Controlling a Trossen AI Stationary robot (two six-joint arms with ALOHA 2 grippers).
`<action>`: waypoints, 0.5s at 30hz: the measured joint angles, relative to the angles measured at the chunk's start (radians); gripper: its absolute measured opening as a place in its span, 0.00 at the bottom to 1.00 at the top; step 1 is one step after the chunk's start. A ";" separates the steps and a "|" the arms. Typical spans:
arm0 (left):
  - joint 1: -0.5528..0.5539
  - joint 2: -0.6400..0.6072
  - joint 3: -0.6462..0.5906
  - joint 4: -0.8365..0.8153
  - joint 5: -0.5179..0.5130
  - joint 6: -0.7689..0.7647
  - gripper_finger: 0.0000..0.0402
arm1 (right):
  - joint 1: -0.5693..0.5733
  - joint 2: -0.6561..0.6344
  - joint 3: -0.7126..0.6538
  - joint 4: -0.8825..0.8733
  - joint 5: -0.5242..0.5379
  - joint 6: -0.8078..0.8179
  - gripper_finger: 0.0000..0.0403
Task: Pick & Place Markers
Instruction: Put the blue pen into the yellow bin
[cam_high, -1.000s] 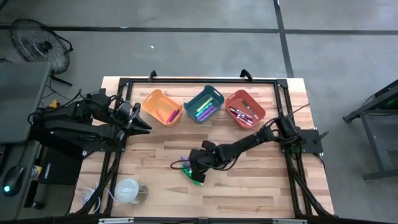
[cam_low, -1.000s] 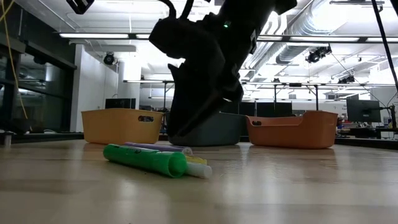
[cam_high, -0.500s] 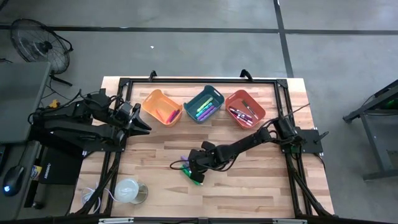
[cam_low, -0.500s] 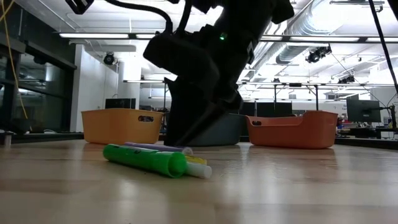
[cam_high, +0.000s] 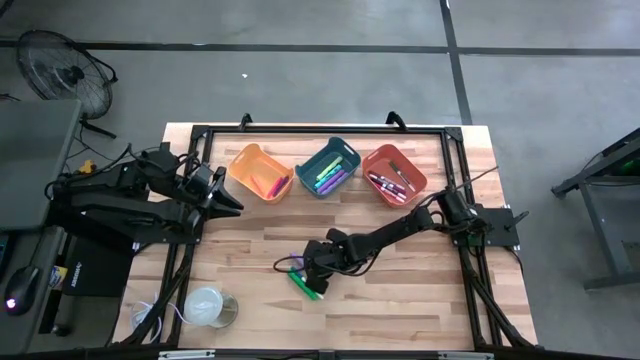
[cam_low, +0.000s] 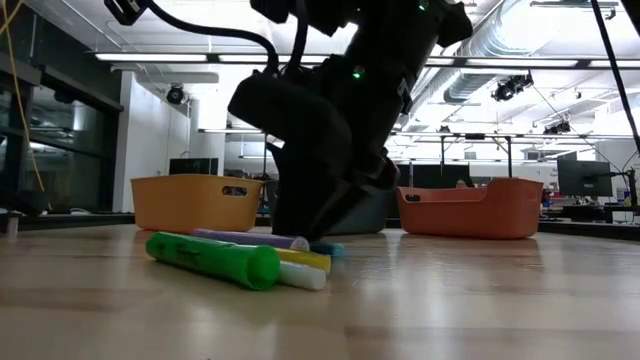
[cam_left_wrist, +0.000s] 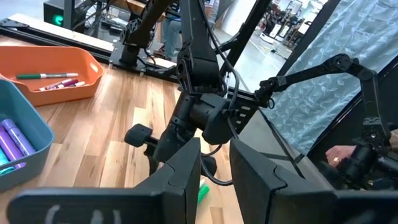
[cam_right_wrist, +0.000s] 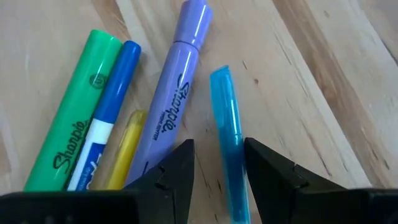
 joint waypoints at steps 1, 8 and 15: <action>0.000 0.000 0.000 -0.001 0.000 0.000 0.21 | 0.000 0.000 0.000 -0.005 0.002 0.000 0.32; 0.000 0.000 0.000 0.000 -0.015 0.000 0.21 | -0.013 0.002 0.000 -0.035 -0.034 -0.095 0.29; 0.000 0.000 0.000 -0.001 -0.017 0.000 0.21 | -0.052 0.001 -0.001 -0.056 -0.114 -0.152 0.09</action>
